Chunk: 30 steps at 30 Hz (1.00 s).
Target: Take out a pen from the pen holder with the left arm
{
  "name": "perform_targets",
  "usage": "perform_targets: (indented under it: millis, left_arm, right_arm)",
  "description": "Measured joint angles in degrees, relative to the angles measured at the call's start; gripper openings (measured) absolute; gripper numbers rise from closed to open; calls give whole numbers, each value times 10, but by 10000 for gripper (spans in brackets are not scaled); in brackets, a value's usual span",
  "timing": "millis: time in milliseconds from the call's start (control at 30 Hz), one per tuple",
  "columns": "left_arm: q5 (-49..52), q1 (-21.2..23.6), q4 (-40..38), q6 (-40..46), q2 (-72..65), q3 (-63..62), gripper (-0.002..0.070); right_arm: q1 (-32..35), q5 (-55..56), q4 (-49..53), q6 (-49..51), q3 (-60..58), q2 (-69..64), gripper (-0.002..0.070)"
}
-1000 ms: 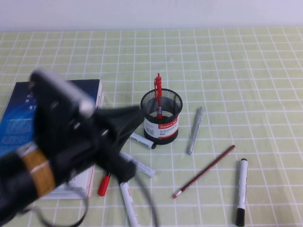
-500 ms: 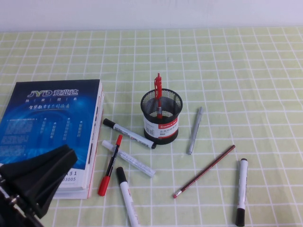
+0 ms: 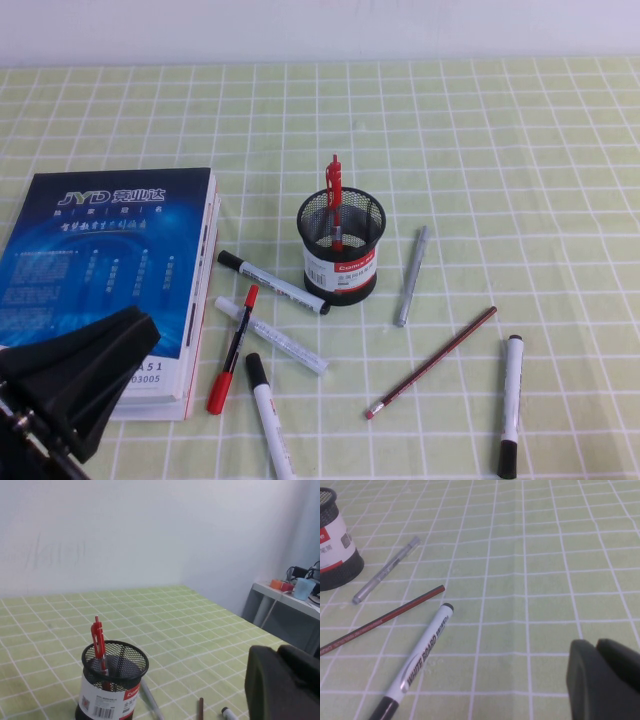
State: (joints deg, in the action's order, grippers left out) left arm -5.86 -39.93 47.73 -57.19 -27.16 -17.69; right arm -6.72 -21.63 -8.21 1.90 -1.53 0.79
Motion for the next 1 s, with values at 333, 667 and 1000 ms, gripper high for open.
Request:
perform_targets:
  millis: [333, 667, 1000]
  left_arm:
    - [106, 0, -2, 13, 7, 0, 0]
    - [211, 195, -7, -74, 110, 1, 0]
    - [212, 336, -7, -75, 164, 1, -1]
  right_arm:
    - [0, 0, 0, 0, 0, 0, -15]
    - [0, 0, 0, 0, 0, 0, -15]
    - [0, 0, 0, 0, 0, 0, -15]
